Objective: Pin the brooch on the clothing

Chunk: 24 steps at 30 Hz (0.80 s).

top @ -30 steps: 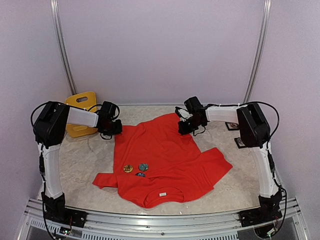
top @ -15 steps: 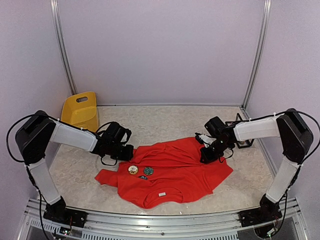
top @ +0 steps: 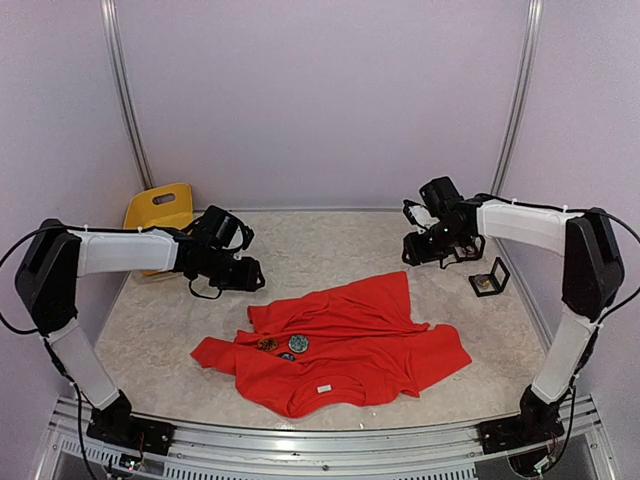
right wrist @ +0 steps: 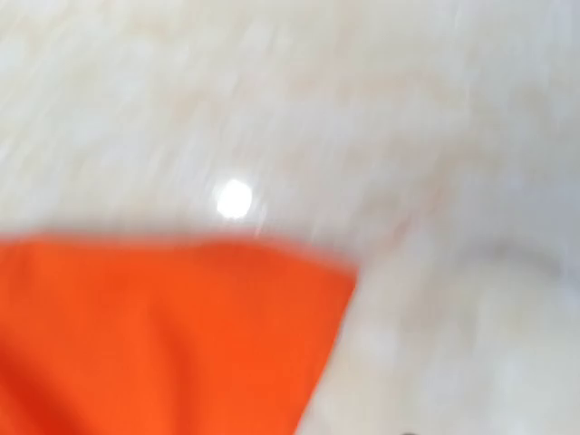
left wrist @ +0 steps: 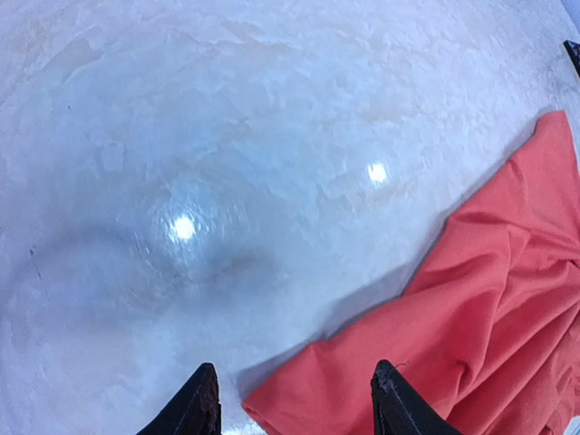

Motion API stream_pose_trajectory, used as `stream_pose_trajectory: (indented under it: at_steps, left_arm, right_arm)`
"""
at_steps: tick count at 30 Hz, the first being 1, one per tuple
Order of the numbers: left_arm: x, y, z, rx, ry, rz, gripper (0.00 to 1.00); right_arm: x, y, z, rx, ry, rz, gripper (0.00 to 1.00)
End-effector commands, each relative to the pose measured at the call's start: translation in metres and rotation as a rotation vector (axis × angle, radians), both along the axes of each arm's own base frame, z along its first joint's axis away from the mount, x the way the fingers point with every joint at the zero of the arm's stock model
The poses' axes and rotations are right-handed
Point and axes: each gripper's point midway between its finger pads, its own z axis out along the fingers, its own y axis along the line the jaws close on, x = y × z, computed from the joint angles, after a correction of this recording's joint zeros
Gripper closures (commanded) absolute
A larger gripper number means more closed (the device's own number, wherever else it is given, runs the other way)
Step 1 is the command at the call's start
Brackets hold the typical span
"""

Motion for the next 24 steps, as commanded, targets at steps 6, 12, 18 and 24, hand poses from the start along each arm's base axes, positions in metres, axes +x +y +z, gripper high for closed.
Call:
stream_pose_trajectory:
  at_steps: [6, 12, 18, 24]
  left_arm:
    - [0.017, -0.022, -0.038, -0.04, 0.109, -0.064, 0.41]
    - [0.002, -0.027, -0.067, -0.007, 0.176, -0.088, 0.42]
    - [-0.008, -0.048, -0.066, -0.043, 0.178, -0.155, 0.79]
    - [0.008, -0.045, -0.04, -0.062, 0.11, -0.136, 1.0]
  right_arm:
    - [0.05, 0.017, -0.071, -0.044, 0.093, 0.033, 0.49]
    - [0.041, 0.017, -0.101, -0.047, 0.163, 0.036, 0.58]
    - [0.039, 0.022, -0.092, -0.017, 0.14, 0.061, 1.0]
    - [0.048, 0.033, -0.049, 0.034, 0.066, 0.107, 1.0]
